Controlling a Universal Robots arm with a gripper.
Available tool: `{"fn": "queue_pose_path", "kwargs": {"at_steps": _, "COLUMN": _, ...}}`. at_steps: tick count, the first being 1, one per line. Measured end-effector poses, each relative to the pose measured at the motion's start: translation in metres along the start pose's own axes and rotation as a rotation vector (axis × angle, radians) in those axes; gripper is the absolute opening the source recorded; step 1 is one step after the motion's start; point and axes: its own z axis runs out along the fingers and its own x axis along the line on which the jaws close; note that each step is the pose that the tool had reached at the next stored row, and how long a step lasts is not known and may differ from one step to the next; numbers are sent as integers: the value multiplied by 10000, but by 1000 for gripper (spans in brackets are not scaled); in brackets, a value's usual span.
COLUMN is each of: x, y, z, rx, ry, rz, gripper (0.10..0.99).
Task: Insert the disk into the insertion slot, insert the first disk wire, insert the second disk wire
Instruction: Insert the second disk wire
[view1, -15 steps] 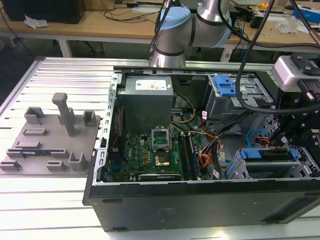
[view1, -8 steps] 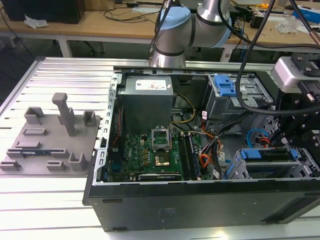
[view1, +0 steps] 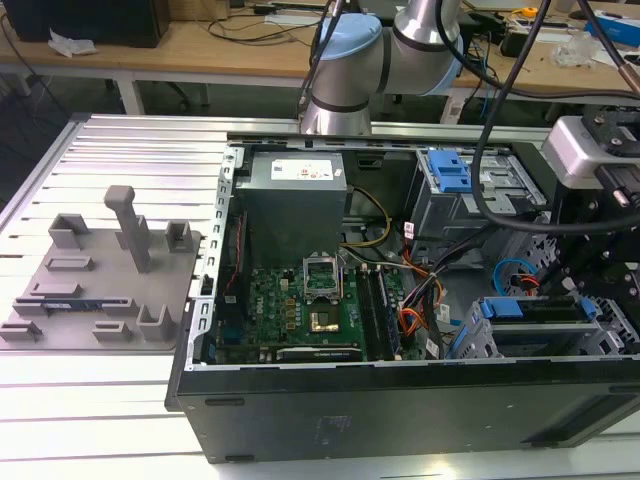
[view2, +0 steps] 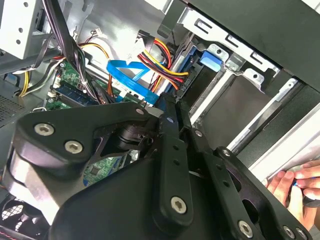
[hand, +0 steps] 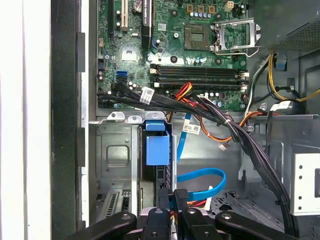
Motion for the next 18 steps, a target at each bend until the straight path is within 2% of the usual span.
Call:
{"fn": "queue_pose_path", "kwargs": {"at_steps": 5, "x": 7, "y": 0, "z": 24, "rx": 0, "ry": -4, "rz": 0, "gripper": 161}}
{"fn": "queue_pose_path", "kwargs": {"at_steps": 18, "x": 13, "y": -4, "z": 30, "rx": 0, "ry": -2, "rz": 1, "gripper": 161}}
